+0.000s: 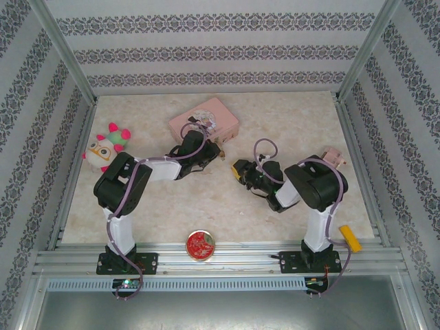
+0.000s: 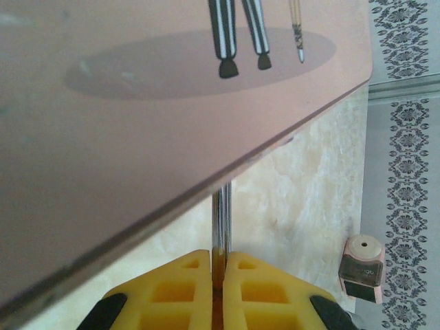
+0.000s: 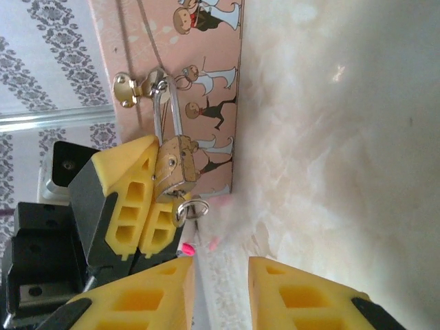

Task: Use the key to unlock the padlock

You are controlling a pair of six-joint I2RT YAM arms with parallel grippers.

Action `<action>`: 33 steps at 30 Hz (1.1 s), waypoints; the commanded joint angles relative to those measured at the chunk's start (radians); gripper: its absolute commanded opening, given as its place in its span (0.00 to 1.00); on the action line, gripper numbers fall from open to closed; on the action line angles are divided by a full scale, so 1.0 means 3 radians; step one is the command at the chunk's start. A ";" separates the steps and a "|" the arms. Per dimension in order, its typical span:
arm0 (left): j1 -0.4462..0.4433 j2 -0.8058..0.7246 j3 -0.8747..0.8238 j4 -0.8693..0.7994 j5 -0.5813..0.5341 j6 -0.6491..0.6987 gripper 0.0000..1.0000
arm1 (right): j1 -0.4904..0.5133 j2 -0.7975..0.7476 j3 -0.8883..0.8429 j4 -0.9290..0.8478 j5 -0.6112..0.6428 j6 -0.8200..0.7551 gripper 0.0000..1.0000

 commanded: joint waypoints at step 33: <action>-0.0237 -0.0285 -0.0138 -0.0380 0.0283 -0.0232 0.00 | 0.1047 -0.1351 0.1462 -0.4583 0.2039 -0.3847 0.36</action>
